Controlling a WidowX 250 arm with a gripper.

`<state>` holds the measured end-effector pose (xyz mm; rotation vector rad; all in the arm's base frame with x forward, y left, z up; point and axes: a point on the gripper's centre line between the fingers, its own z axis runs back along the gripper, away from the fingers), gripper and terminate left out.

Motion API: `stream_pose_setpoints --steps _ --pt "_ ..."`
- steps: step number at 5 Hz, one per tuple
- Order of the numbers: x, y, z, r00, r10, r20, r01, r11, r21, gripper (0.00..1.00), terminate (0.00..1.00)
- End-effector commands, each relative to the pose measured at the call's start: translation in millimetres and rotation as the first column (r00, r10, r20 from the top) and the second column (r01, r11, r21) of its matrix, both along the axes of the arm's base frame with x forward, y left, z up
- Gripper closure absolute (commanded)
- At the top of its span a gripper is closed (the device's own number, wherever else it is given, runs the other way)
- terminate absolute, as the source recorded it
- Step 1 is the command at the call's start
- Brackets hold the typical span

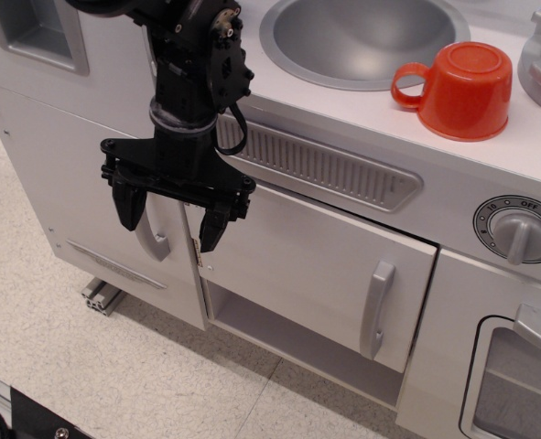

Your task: Open cabinet

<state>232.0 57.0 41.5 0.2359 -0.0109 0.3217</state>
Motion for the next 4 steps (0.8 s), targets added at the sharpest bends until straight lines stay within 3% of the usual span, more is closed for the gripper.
stream_pose_setpoints --steps 1,3,4 --pt "0 0 0 1.000 0.000 0.000 0.000 1.000 0.000 0.00 0.00" --pt "5 -65 -22 0.987 -0.147 0.059 0.152 0.985 -0.080 0.00 0.00" --pt "19 -100 -37 0.969 -0.212 0.128 0.227 0.968 -0.110 0.00 0.00"
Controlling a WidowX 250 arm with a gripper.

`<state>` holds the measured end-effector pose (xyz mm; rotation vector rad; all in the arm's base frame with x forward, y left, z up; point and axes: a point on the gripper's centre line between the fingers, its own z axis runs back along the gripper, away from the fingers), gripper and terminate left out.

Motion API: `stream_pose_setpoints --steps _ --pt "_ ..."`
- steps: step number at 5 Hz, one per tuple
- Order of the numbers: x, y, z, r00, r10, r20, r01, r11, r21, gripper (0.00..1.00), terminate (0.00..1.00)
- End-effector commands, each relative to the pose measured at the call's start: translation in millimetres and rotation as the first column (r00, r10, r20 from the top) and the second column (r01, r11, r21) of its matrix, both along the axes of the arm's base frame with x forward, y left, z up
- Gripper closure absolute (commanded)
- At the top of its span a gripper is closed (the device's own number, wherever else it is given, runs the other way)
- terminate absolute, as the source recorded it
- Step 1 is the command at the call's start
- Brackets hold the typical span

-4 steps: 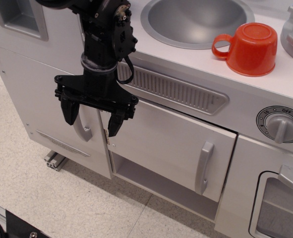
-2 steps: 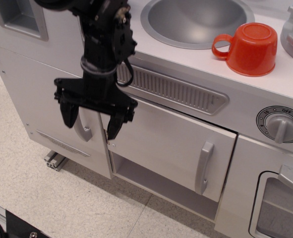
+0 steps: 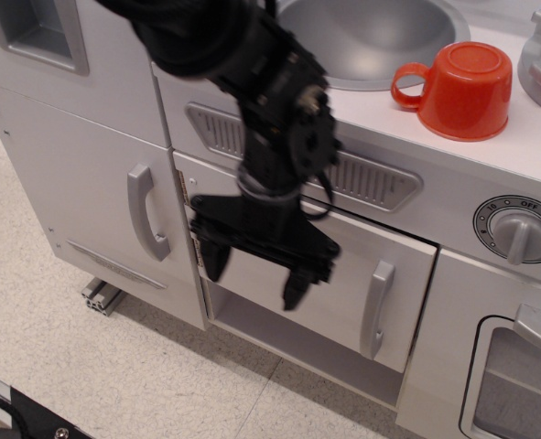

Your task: Open cabinet

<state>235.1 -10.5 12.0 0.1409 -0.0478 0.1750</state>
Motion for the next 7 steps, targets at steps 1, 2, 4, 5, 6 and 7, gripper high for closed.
stream_pose_setpoints --steps 1,2,4,5,6,7 --pt "26 -59 -17 0.988 -0.096 0.122 0.106 0.991 -0.085 0.00 0.00" --pt "35 -75 -22 0.977 -0.126 0.175 0.144 0.985 -0.096 0.00 0.00" --pt "59 -77 -27 0.963 -0.109 0.247 0.127 0.990 -0.059 0.00 0.00" --pt "64 -78 -32 0.961 -0.128 0.244 0.139 0.990 -0.030 0.00 0.00" --pt "63 -79 -31 0.963 -0.124 0.240 0.140 0.989 -0.052 1.00 0.00" --pt "61 -79 -32 0.959 -0.138 0.248 0.155 0.986 -0.052 1.00 0.00"
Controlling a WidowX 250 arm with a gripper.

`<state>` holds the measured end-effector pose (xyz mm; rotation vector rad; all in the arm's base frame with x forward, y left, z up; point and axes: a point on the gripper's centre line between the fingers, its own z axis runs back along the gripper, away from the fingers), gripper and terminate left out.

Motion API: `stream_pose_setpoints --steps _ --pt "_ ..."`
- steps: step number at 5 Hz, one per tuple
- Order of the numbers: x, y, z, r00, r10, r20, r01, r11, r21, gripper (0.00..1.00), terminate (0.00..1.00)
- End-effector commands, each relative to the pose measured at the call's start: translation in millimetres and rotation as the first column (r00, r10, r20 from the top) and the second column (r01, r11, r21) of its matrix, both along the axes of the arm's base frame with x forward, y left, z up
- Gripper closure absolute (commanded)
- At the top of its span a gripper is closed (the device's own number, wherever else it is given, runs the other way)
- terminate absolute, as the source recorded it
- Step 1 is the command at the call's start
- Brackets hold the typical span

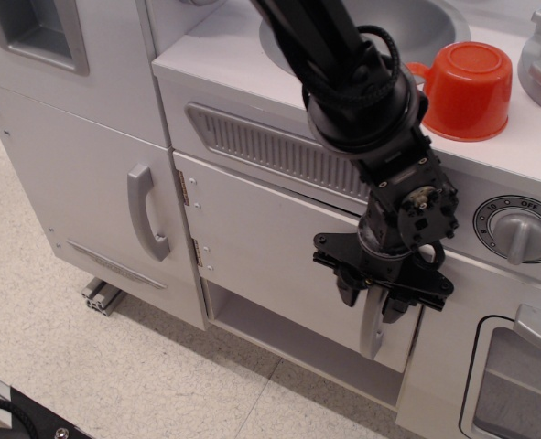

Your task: Open cabinet

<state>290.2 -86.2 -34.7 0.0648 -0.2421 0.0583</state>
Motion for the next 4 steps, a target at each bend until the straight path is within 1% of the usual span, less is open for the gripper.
stream_pose_setpoints --steps 1,2,3,4 --pt "3 -3 13 0.997 -0.027 0.067 0.027 1.000 -0.005 1.00 0.00" --pt "-10 4 14 0.997 -0.051 0.063 0.052 0.999 -0.001 1.00 0.00" --pt "-32 16 15 0.994 -0.091 0.058 0.090 0.996 0.024 1.00 0.00" --pt "-49 32 21 0.993 -0.113 0.034 0.112 0.994 0.016 1.00 0.00"
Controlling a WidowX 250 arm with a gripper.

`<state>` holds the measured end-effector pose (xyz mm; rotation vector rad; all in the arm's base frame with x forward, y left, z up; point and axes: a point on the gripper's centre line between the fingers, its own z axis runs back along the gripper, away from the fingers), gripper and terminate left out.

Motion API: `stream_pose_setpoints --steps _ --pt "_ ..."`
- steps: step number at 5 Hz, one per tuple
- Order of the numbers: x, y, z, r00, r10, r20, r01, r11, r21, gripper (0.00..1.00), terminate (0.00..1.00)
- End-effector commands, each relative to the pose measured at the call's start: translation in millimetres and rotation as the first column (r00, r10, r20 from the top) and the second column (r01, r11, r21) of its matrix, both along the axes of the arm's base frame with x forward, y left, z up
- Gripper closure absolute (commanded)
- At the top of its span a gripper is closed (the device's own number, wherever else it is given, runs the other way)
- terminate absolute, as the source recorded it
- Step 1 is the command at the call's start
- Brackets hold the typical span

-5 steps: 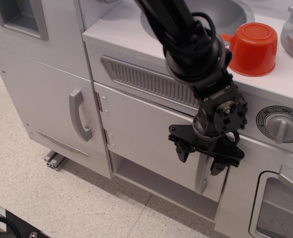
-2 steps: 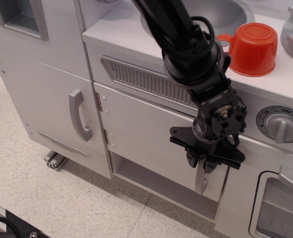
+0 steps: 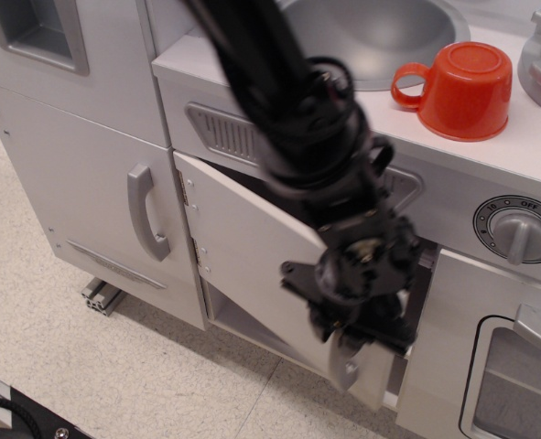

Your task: Open cabinet

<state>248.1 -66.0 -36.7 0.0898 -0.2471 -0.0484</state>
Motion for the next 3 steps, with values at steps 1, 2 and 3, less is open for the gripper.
stream_pose_setpoints --steps 1,2,3 --pt "-17 27 38 1.000 -0.021 -0.016 0.020 0.999 -0.031 0.00 0.00" --pt "-21 36 64 0.997 -0.040 -0.071 0.037 0.998 -0.048 0.00 0.00" --pt "-15 31 86 0.999 -0.012 -0.040 0.008 0.995 -0.100 0.00 0.00"
